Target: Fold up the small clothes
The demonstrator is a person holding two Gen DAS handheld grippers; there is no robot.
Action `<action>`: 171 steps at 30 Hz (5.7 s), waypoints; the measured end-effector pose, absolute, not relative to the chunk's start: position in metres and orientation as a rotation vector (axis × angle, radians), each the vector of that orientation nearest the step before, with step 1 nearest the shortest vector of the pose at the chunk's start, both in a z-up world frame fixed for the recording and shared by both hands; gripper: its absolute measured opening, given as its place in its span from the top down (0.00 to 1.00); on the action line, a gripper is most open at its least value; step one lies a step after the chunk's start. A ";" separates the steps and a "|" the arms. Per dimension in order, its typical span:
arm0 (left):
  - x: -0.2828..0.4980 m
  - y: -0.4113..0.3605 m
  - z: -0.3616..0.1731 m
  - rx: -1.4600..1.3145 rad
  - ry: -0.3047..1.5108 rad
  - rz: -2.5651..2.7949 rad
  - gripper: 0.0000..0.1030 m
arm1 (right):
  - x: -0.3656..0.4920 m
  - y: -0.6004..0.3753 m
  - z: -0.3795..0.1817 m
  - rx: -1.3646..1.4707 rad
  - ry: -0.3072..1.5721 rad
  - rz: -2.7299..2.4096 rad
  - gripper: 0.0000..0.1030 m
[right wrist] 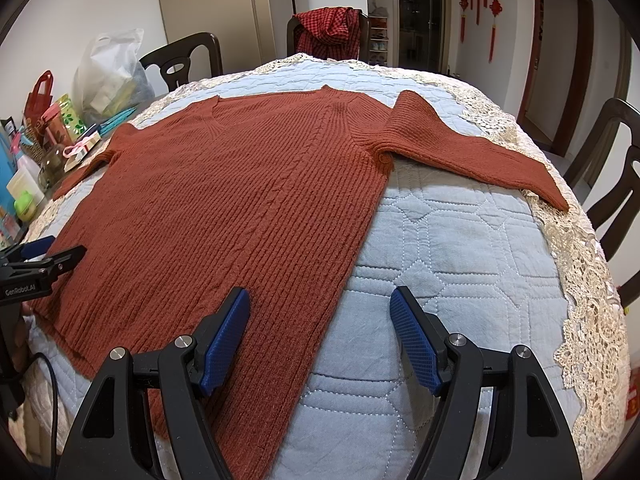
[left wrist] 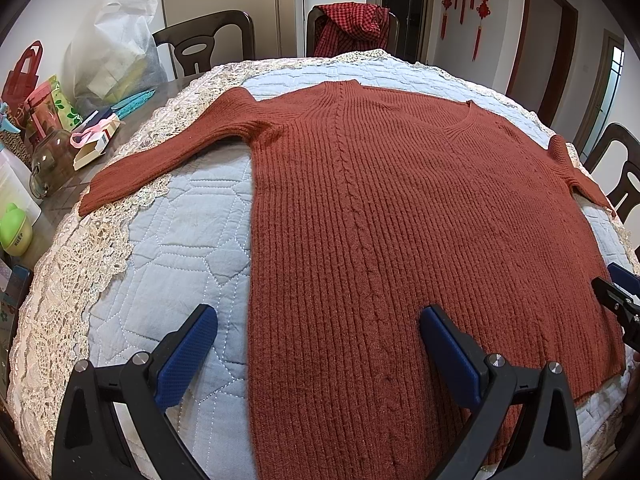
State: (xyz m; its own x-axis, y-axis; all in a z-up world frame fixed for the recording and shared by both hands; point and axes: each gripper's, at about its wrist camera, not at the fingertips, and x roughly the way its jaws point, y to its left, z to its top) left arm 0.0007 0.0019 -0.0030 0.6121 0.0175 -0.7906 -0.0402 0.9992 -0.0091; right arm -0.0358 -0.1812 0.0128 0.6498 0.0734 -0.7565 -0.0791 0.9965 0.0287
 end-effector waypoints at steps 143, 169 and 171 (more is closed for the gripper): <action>0.159 0.085 0.029 -0.223 0.767 -0.110 0.94 | 0.163 -0.133 0.027 0.215 0.943 0.287 0.86; 0.146 0.063 0.015 -0.126 0.835 -0.122 0.93 | 0.170 -0.122 0.019 0.191 0.971 0.334 0.87; 0.139 0.064 0.018 -0.125 0.833 -0.120 0.93 | 0.156 -0.122 0.026 0.156 0.951 0.335 0.86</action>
State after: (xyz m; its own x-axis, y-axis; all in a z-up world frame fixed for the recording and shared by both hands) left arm 0.1385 0.0636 0.0179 0.6666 -0.1552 -0.7291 0.0570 0.9858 -0.1577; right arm 0.1558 -0.1220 0.0257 0.5341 0.3480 -0.7705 -0.2117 0.9374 0.2766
